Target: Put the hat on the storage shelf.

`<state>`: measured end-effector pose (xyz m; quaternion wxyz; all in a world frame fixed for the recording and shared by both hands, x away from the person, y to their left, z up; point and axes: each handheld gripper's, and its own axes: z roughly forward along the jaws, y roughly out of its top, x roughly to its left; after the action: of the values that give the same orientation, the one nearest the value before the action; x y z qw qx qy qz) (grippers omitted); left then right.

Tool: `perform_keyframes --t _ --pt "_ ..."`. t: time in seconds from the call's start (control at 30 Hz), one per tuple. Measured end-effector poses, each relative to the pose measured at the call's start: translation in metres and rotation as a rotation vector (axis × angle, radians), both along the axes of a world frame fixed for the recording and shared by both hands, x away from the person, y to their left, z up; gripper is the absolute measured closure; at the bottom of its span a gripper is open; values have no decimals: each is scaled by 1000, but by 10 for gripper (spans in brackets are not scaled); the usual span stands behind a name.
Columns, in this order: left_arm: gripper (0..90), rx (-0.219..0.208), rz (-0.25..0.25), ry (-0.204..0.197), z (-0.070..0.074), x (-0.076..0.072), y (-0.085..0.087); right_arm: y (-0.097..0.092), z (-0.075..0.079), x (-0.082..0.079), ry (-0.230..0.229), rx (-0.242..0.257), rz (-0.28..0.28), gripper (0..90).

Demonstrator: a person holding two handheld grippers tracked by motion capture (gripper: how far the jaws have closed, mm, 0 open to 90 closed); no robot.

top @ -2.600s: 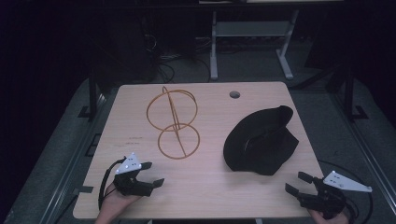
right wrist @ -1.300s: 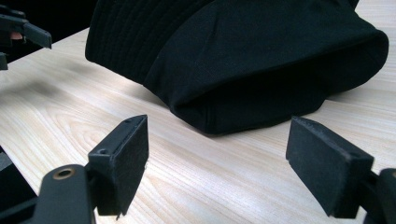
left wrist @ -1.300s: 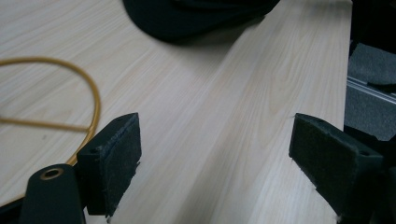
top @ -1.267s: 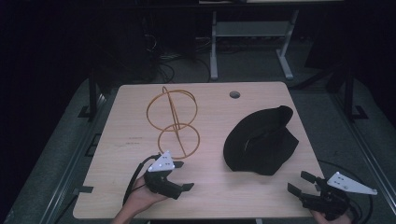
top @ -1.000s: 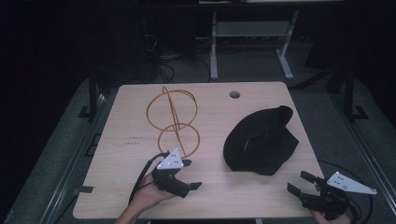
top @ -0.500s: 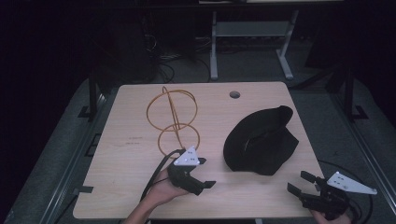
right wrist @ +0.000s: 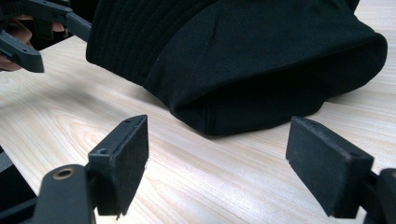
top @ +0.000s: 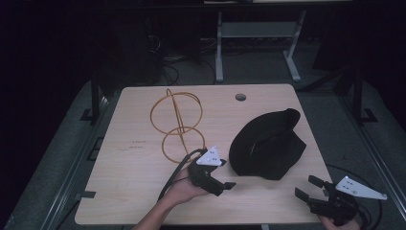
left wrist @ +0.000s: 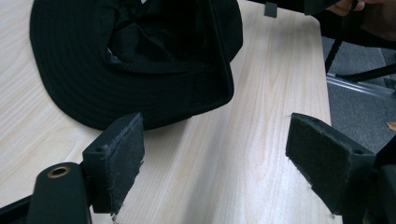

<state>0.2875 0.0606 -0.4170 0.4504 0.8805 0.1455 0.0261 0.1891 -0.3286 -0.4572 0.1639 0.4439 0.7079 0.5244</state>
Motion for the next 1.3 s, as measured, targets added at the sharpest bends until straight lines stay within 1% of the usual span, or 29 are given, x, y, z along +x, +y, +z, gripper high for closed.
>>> perform_keyframes --t 0.07,0.13,0.2,0.23,0.27,0.3,0.33,0.4,0.6,0.67,0.7,0.73,0.77,0.9,0.93,0.97,1.0,1.03,1.07,1.1,1.13,1.17,1.2,1.23,1.3 --pt "191 -4 2 7 -2 2 -3 0 0 0 -2 0 1 207" --pt "192 4 -7 9 -2 7 -9 0 0 0 -1 7 -1 207" --pt "192 2 -7 14 -2 7 -11 0 0 0 -1 5 -1 207" --pt "195 6 -14 11 -1 8 -14 0 0 0 0 5 -1 207" --pt "200 -1 -11 14 0 8 -17 1 0 0 0 4 0 207" --pt "203 8 -19 9 1 10 -19 1 0 0 1 6 0 207" --pt "207 6 -19 4 1 10 -22 1 0 0 -2 5 1 207" --pt "220 4 -23 8 1 12 -26 1 0 0 -1 3 1 207" --pt "252 18 -28 13 -2 15 -38 1 1 0 -3 1 3 207" --pt "262 23 -33 7 -3 16 -41 1 1 0 -2 1 2 207" --pt "291 26 -32 3 -3 16 -43 1 1 0 -2 4 1 207" --pt "291 31 -35 3 -4 17 -44 1 1 0 -2 4 1 207" --pt "312 37 -37 2 -4 17 -46 0 0 0 0 3 -1 207" --pt "329 53 -39 -8 -6 17 -52 1 0 1 2 0 -4 207" --pt "343 64 -42 -11 -7 17 -54 1 0 1 3 0 -4 208" --pt "358 64 -40 -12 -8 17 -55 1 0 1 3 -1 -5 208" --pt "401 75 -39 -19 -9 17 -57 1 0 2 7 -1 -11 207" --pt "426 75 -39 -19 -9 17 -57 1 0 2 7 -1 -11 207" --pt "426 86 -35 -28 -10 17 -58 1 0 2 6 0 -13 208" --pt "456 86 -33 -30 -10 17 -58 1 0 2 6 1 -17 208" --pt "517 89 -31 -40 -10 17 -58 1 -1 3 10 5 -20 209" --pt "550 89 -31 -40 -10 17 -58 1 -1 3 10 5 -20 209" --pt "579 90 -31 -46 -10 17 -58 1 -2 4 15 12 -26 208" --pt "579 86 -33 -49 -10 17 -58 1 -2 4 15 12 -26 208" --pt "654 87 -38 -62 -8 16 -59 2 -2 6 20 17 -31 209"
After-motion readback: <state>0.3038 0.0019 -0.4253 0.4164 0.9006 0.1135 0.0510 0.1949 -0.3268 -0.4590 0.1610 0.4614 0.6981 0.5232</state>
